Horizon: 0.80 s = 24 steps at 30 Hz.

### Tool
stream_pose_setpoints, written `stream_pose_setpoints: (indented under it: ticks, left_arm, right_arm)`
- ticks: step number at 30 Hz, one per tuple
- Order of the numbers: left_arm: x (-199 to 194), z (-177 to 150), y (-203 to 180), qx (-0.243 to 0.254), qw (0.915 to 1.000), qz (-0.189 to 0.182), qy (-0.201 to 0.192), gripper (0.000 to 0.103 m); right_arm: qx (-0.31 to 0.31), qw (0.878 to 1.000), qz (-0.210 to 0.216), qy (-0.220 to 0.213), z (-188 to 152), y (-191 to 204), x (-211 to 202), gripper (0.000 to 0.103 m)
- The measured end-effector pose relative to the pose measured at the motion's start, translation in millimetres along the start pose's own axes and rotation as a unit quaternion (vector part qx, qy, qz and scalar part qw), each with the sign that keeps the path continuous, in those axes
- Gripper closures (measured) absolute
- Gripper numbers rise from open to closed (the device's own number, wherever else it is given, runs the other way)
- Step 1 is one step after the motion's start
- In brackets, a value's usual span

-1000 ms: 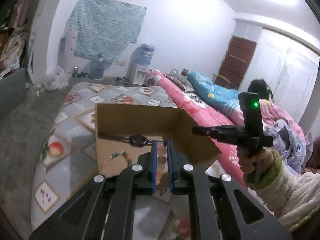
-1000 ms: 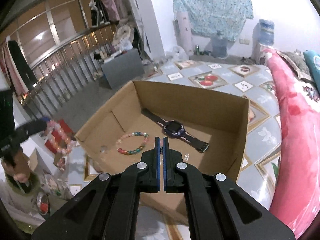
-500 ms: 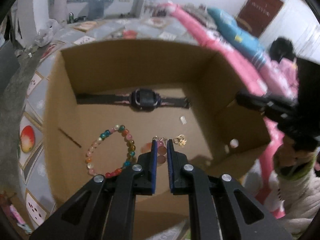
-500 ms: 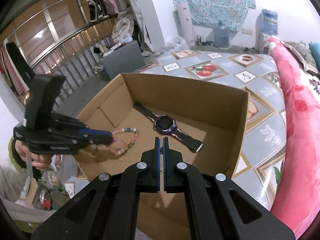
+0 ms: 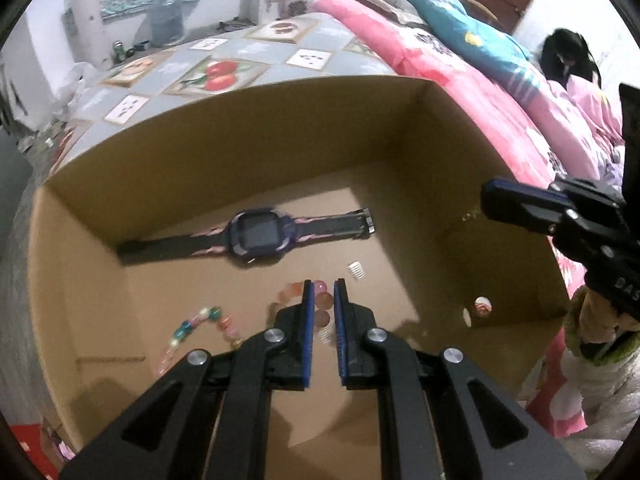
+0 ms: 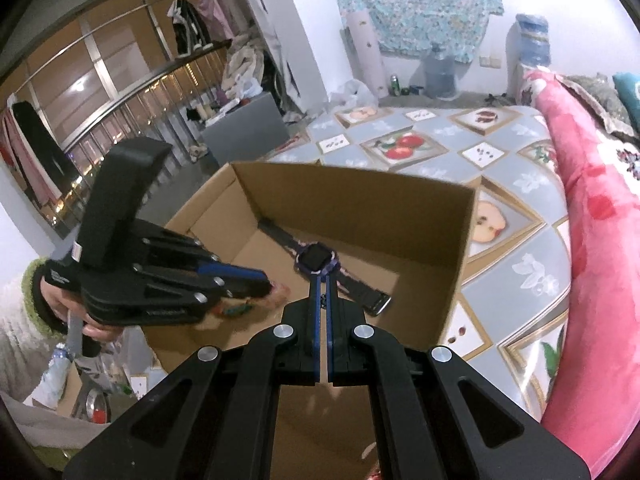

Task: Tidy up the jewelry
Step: 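Carry both held items over the box and open both grippers to drop them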

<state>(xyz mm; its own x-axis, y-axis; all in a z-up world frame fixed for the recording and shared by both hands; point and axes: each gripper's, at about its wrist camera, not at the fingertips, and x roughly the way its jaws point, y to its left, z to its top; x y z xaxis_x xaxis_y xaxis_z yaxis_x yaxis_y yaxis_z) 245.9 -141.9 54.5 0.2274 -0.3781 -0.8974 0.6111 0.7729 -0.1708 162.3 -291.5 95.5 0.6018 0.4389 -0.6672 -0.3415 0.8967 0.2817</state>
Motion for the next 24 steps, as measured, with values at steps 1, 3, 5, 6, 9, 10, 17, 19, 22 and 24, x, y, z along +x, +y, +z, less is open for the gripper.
stream_pose_setpoints:
  ticks: [1,3,5,6,9,10,17,19,22,24]
  left_arm:
    - [2,3,-4,0.002,0.9999,-0.011,0.003,0.094]
    - [6,8,-13,0.004,0.9993,-0.035,0.007,0.094]
    - [9,12,-23,0.007,0.9976,-0.068,0.013,0.094]
    - [13,15,-28,0.007,0.9961,-0.086,0.017,0.094]
    - [23,19,-39,0.000,0.9923,-0.120,0.031,0.094]
    - [27,20,-42,0.002,0.9921,-0.120,0.035,0.094]
    - [46,19,-51,-0.030,0.9852,-0.151,0.075,0.081]
    - [40,20,-49,-0.032,0.9859,-0.151,0.064,0.079]
    - [27,20,-44,-0.042,0.9862,-0.155,0.041,0.077]
    - [16,18,-39,-0.043,0.9878,-0.148,0.021,0.077]
  right_arm:
    - [0.002,1.000,-0.001,-0.004,1,-2,-3,0.102]
    - [0.006,1.000,-0.003,-0.015,3,-6,-9,0.102]
    - [0.012,1.000,-0.007,-0.024,5,-11,-15,0.102]
    - [0.015,0.999,-0.008,-0.031,7,-15,-20,0.102]
    - [0.021,0.999,-0.012,-0.042,9,-21,-28,0.102]
    - [0.022,0.999,-0.012,-0.044,10,-23,-29,0.102]
    - [0.022,0.999,-0.017,-0.041,10,-23,-31,0.102]
    - [0.021,0.999,-0.017,-0.040,10,-22,-30,0.102]
    - [0.018,0.999,-0.018,-0.035,11,-17,-28,0.102]
    - [0.015,0.999,-0.014,-0.029,13,-14,-25,0.102]
